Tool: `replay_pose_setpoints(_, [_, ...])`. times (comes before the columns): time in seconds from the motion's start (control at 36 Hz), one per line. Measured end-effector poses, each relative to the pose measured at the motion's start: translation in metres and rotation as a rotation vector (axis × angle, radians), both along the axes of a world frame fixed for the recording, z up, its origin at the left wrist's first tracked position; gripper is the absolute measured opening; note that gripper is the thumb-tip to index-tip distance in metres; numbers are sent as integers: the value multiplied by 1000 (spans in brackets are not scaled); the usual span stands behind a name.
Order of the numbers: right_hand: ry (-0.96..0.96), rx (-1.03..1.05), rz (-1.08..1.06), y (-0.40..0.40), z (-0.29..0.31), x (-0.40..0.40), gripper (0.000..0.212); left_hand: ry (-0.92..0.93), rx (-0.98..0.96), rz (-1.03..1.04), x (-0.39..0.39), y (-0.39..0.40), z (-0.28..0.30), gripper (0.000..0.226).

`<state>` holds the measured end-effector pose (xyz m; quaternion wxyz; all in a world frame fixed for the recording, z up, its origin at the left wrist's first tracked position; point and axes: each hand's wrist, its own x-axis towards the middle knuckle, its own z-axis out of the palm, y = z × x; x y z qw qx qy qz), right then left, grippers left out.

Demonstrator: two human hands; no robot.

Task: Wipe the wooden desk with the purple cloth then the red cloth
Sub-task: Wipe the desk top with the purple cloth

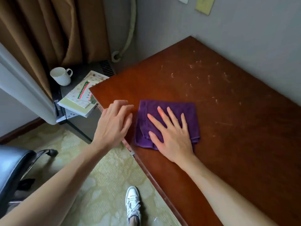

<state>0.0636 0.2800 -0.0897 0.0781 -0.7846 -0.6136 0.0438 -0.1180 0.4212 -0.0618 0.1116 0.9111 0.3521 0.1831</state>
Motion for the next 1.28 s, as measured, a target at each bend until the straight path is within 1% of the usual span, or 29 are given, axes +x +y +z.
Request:
replay_pose_setpoints(0.14, [-36, -44, -160, -132, 3, 3, 63, 139, -33, -126, 39, -49, -12, 46])
replay_pose_setpoints(0.22, [-56, -55, -234, -175, 2, -3, 65, 194, -20, -155, 60, -68, -22, 52])
replay_pose_setpoints(0.28, [-60, -54, -252, -185, 1, -4, 65, 204, -13, -152, 65, -69, -24, 54])
replay_pose_setpoints(0.42, [-11, -19, -310, -176, 0, 9, 69, 234, -7, -159, 65, -68, -27, 57])
replay_pose_setpoints(0.5, [-13, 12, -354, -165, 0, 37, 68, 265, -34, -154, 65, -69, -27, 59])
replay_pose_setpoints(0.64, [-39, 67, -491, -136, -1, 125, 67, 356, -34, -213, 69, -58, -22, 62])
replay_pose_setpoints(0.78, [-25, 7, -584, -101, 3, 223, 71, 289, -93, -206, 69, -58, -24, 59])
replay_pose_setpoints(0.89, [-6, 4, -625, -78, 7, 279, 77, 292, -102, -230, 70, -54, -24, 59])
replay_pose_setpoints(1.0, [12, 5, -679, -58, 8, 321, 66, 273, -105, -239, 72, -53, -23, 58])
replay_pose_setpoints(1.03, [18, -2, -693, -53, 9, 329, 65, 267, -105, -242, 72, -53, -23, 58])
replay_pose_setpoints(1.08, [25, -23, -696, -46, 10, 339, 70, 256, -110, -241, 73, -53, -23, 58])
replay_pose_setpoints(1.17, [36, -16, -679, -44, 13, 342, 88, 257, -107, -237, 73, -52, -24, 58])
replay_pose_setpoints(1.22, [42, -9, -684, -45, 13, 335, 96, 262, -105, -235, 72, -52, -25, 58])
replay_pose_setpoints(1.28, [35, -1, -709, -48, 11, 321, 96, 254, -109, -232, 71, -52, -26, 58])
